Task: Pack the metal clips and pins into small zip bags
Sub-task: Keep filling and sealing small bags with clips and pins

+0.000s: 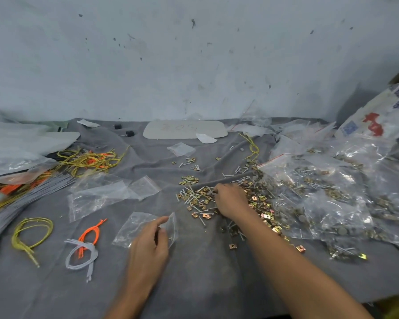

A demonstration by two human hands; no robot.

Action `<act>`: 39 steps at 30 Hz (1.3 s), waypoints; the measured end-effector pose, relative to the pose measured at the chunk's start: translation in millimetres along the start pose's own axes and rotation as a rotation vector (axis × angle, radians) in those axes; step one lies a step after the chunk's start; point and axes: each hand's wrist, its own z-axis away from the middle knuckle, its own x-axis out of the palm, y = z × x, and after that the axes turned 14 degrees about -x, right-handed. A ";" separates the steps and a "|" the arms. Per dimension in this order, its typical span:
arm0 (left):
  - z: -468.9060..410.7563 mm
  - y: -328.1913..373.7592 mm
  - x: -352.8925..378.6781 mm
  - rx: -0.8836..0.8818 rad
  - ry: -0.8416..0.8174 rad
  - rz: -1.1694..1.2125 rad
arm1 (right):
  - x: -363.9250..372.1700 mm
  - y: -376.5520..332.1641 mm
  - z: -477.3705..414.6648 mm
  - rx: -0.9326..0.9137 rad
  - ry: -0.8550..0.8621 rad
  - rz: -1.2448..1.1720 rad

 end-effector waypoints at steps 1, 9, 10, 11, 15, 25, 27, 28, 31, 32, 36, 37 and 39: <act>-0.7 -1.8 0.5 0.002 0.000 0.004 | -1.2 -1.7 1.2 -0.004 0.007 0.000; -0.7 -2.3 3.6 -0.004 -0.019 -0.005 | 2.2 -1.9 9.4 -0.004 0.017 -0.029; -0.9 -2.8 3.1 -0.004 -0.020 -0.005 | 2.5 -1.5 10.7 0.001 0.013 -0.053; -1.0 -3.7 2.7 -0.005 -0.023 -0.005 | 2.4 -1.2 11.6 0.008 0.005 -0.069; -0.8 -5.8 3.4 0.001 -0.026 -0.009 | 0.3 0.5 14.8 0.032 -0.031 -0.110; 0.3 -1.8 3.4 -0.011 -0.007 -0.009 | -5.7 1.2 20.0 0.039 -0.007 -0.068; 0.4 -0.8 2.9 -0.011 -0.003 -0.014 | -8.4 1.7 20.0 0.041 -0.048 -0.072; 0.5 -0.1 2.7 -0.013 -0.005 -0.011 | -9.7 1.8 19.9 0.043 -0.059 -0.075; 1.3 2.2 1.5 -0.010 -0.006 -0.010 | -14.2 0.5 20.2 0.070 -0.045 -0.101; 1.2 2.6 1.3 -0.012 -0.005 -0.013 | -16.0 -0.2 21.2 0.081 -0.025 -0.100; 2.1 4.0 1.7 -0.016 -0.008 -0.009 | -20.1 -4.7 30.4 0.086 0.164 -0.144; 1.8 3.5 2.1 -0.018 -0.009 -0.010 | -19.6 -8.1 34.3 0.086 0.230 -0.231; 0.9 1.9 2.4 -0.034 -0.017 -0.012 | -15.6 -20.7 45.7 0.083 0.321 -0.440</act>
